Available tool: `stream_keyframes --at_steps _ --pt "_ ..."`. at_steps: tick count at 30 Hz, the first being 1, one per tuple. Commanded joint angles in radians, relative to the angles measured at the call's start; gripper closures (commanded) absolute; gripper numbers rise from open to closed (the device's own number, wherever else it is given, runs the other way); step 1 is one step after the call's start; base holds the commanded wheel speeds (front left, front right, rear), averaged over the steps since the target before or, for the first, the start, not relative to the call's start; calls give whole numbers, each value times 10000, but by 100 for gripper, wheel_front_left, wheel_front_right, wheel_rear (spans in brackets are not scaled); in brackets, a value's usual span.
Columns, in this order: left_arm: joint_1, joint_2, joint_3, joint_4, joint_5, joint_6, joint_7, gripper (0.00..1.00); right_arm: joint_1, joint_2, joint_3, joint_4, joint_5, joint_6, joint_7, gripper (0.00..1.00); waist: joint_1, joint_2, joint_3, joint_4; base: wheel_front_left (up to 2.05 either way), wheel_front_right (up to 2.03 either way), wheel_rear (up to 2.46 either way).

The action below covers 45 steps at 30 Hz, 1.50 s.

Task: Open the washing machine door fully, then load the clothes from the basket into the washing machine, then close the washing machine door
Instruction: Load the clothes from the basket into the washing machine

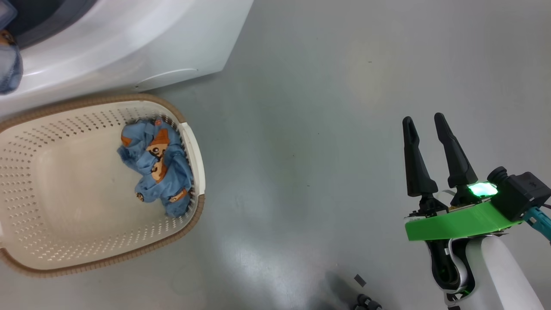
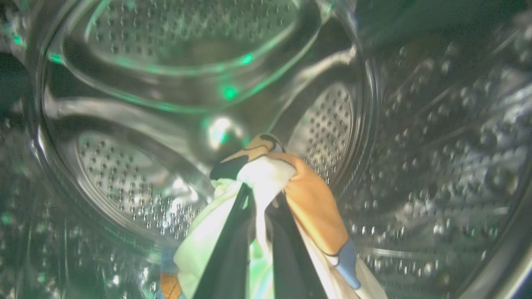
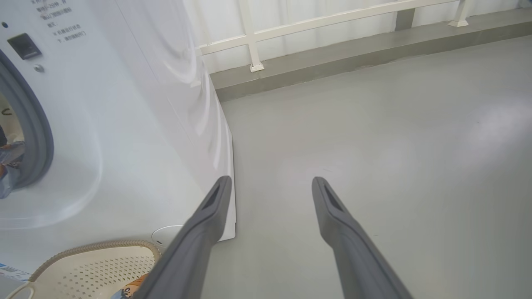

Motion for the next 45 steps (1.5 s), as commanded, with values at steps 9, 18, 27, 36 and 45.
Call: stream_keyframes --at_steps 9,18,27,36,45 --pt "235 148 245 2070 66 -37 -48 0 60 -86 265 -253 -14 46 -78 0 0 -1 -131 184 0 0 0" --pt "-240 -35 -119 3915 112 -172 181 0 100 -86 261 -274 -117 46 -78 0 0 -1 -346 315 0 0 0" --pt "322 -369 27 3435 -287 -365 -40 0 204 -85 181 -211 -288 46 -78 0 0 -1 -781 513 0 0 0" --pt "2159 -842 720 1242 -683 -462 -47 0 334 -85 46 -182 -507 46 -78 0 0 -1 -1198 790 0 0 0" --pt "4308 -1474 1311 -611 -650 -514 -48 0 442 -211 -180 -134 -748 46 -78 0 0 -1 -1847 1122 0 0 0"
